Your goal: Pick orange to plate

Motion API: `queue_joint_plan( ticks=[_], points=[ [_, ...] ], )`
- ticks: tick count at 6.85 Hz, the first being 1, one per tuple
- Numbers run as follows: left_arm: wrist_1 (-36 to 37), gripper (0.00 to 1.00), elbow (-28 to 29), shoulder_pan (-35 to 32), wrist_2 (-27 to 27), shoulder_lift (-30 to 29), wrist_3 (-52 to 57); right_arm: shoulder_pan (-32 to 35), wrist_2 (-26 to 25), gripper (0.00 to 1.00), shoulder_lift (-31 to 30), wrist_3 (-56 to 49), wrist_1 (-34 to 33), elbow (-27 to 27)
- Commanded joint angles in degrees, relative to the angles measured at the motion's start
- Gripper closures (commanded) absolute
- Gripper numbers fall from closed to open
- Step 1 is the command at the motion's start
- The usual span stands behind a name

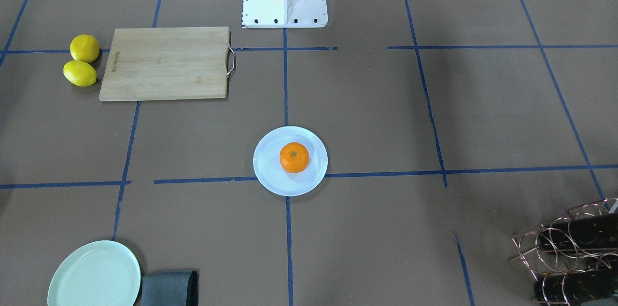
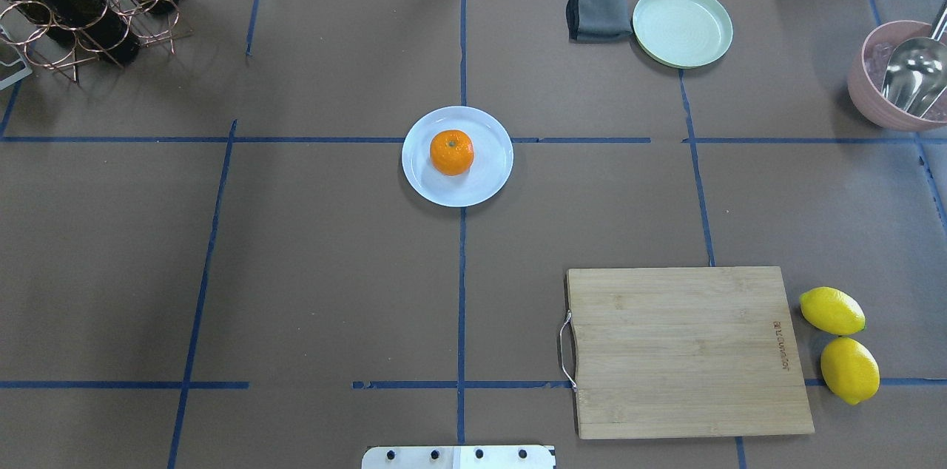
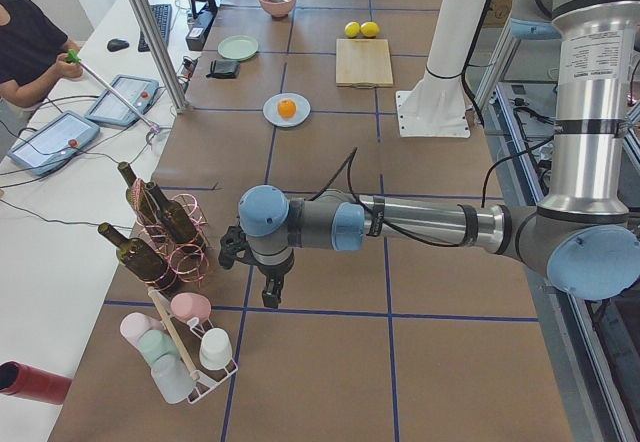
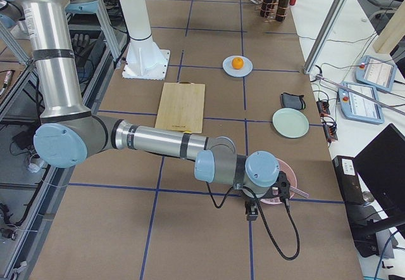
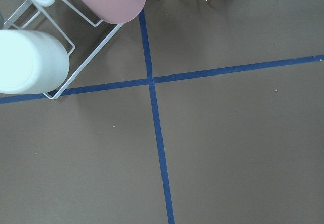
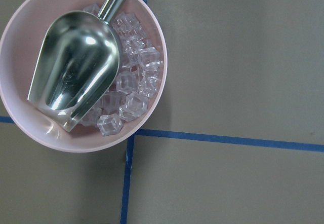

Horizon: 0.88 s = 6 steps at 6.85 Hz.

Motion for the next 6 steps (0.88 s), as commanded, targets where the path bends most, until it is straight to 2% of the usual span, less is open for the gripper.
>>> queue_joint_plan(
  ticks=[1,6],
  points=[
    [0.0,0.0,-0.1,-2.1,0.3,1.3,0.0,0.0,0.0,0.0,-0.2,0.1,0.3,0.0],
    [-0.1,0.0,0.4,-2.1,0.3,1.2,0.0,0.0,0.0,0.0,-0.3,0.1,0.3,0.0]
  ],
)
